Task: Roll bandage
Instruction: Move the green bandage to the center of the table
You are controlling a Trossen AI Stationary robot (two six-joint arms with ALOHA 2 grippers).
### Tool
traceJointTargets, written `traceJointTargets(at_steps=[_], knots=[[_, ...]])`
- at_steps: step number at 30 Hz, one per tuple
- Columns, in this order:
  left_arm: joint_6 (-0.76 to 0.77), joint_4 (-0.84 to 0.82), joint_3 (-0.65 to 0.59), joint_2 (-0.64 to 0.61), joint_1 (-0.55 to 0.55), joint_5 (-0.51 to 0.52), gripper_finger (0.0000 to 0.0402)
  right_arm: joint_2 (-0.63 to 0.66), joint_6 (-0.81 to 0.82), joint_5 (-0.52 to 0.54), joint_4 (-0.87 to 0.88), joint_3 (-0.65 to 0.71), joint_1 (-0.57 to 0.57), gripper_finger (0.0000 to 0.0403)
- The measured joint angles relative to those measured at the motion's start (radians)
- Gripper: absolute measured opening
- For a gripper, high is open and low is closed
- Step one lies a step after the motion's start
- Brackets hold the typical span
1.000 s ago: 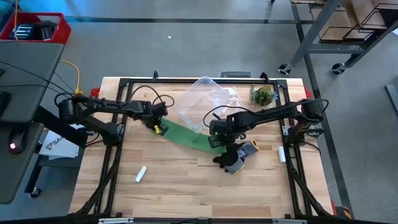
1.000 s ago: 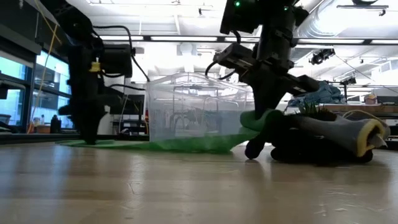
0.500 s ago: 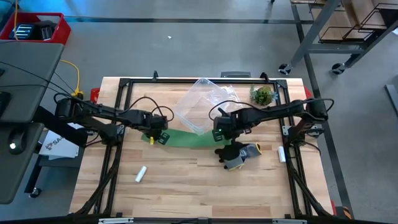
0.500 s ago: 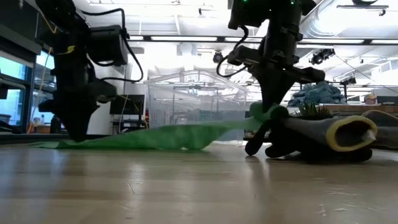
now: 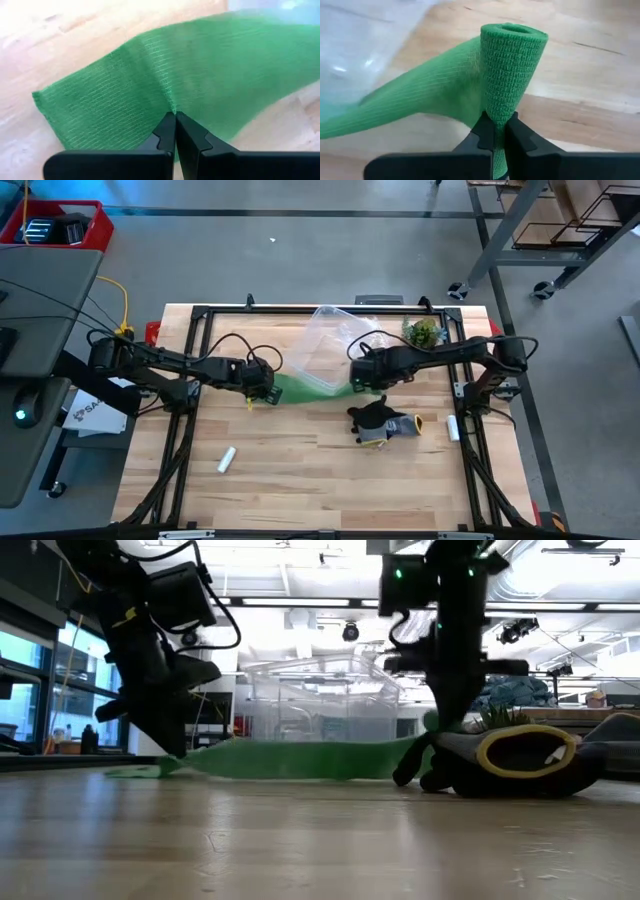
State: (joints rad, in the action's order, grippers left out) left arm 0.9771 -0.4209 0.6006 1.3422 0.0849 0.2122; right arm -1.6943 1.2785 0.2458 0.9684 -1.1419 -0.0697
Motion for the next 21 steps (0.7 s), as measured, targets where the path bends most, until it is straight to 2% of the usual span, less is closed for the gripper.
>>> traceJointTargets(at_steps=[4,10,16,21], knots=[[0.001,0.006,0.000,0.003,0.000,-0.003,0.0003,0.000,0.005,-0.041,-0.043,0.063,0.007,0.0012],[0.012,-0.001,0.000,0.030,-0.043,-0.109,0.0003,0.002,0.007,-0.131,-0.129,0.117,0.071,0.0003],[0.079,-0.004,0.001,0.046,-0.138,-0.234,0.0003,0.002,0.064,-0.212,-0.123,0.122,0.206,0.0002],[0.155,-0.002,0.001,0.046,-0.226,-0.308,0.0003,0.001,0.180,-0.275,-0.130,0.122,0.350,0.0002]])
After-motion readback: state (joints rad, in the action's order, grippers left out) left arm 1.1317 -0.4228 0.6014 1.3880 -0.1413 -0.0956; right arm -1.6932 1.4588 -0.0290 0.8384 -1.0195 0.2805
